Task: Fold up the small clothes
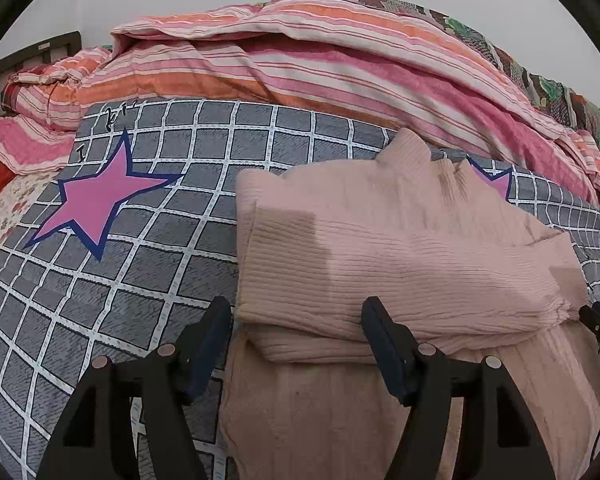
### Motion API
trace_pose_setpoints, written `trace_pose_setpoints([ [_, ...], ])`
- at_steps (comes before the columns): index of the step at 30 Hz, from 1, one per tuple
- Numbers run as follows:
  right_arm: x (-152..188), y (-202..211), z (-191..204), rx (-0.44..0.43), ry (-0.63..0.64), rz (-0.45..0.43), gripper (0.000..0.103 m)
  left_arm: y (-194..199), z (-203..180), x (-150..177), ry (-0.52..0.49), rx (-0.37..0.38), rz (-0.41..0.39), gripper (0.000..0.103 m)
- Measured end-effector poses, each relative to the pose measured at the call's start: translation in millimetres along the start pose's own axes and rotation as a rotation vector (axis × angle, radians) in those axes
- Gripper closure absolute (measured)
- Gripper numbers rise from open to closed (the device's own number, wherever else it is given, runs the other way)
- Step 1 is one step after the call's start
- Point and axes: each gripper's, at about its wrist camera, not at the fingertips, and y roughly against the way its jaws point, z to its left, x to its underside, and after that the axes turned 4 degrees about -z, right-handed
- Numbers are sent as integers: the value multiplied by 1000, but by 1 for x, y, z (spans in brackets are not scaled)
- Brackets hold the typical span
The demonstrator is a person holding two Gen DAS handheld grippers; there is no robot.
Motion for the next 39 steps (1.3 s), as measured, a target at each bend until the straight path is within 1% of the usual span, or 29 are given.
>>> trace_pose_setpoints([
  [14,0,1,-1,-5,0,-3,49,1,0,0,0,-2,-9,35],
  [18,-1,4,-1,-9,-5,-11,49,13,-1,2,-4,0,-74,35],
  [21,-2,10,-2,-12,-9,-32,49,24,0,4,-2,24,-110,35],
  [24,-3,23,-2,-7,-14,-67,48,35,6,8,22,47,-127,35],
  [27,-1,39,-4,-21,-30,-104,46,47,12,14,44,37,-130,35],
  [28,1,46,-6,-35,-42,-119,46,50,14,17,49,33,-131,35],
  [31,13,62,-10,-46,-74,-113,46,72,24,40,60,41,-142,35],
  [32,18,67,-11,-45,-86,-112,46,77,27,46,53,37,-143,35],
  [34,31,80,-13,-53,-92,-94,46,91,31,67,-1,-2,-143,35],
  [35,37,87,-13,-45,-85,-82,46,96,34,76,-22,-5,-134,35],
  [37,50,106,-17,14,-94,-88,46,106,41,90,-26,-10,-100,35],
  [39,60,124,-20,5,-102,-90,46,118,48,100,5,13,-83,35],
])
